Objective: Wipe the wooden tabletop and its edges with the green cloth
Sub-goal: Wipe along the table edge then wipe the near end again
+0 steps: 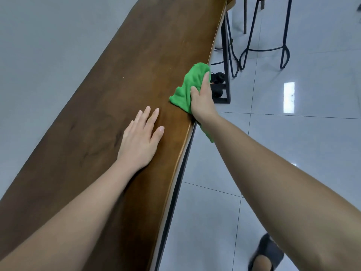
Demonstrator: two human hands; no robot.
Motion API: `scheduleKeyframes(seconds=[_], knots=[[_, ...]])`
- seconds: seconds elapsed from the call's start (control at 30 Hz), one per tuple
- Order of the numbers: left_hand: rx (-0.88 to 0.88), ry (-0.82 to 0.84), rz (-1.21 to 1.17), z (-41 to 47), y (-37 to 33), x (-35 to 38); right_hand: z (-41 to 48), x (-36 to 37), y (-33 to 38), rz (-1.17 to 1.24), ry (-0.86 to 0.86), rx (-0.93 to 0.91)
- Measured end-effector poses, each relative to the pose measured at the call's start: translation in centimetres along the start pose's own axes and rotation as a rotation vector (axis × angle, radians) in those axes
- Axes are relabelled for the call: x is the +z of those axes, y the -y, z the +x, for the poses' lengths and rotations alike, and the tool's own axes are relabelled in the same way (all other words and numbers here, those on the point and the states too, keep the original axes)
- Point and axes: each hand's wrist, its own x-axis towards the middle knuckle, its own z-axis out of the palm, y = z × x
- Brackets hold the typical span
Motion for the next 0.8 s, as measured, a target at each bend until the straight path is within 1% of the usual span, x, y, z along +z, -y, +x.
scheduleKeyframes(seconds=[0.1, 0.33, 0.6, 0.7, 0.8], knots=[[0.037, -0.009, 0.003, -3.8, 0.9, 0.1, -5.6, 1.8, -1.2, 0.012, -0.014, -0.027], [0.098, 0.009, -0.003, -12.6, 3.3, 0.3, -19.1, 6.1, -3.6, 0.084, -0.030, -0.024], [0.102, 0.003, -0.001, -21.0, 5.9, 0.5, -33.7, 10.4, -6.4, 0.166, -0.022, 0.010], [0.106, -0.003, 0.007, -23.0, 6.7, 0.7, -38.0, 11.8, -7.3, 0.173, -0.037, 0.009], [0.101, -0.007, 0.014, -23.9, 7.0, 0.7, -39.8, 12.3, -7.5, 0.180, -0.031, 0.009]])
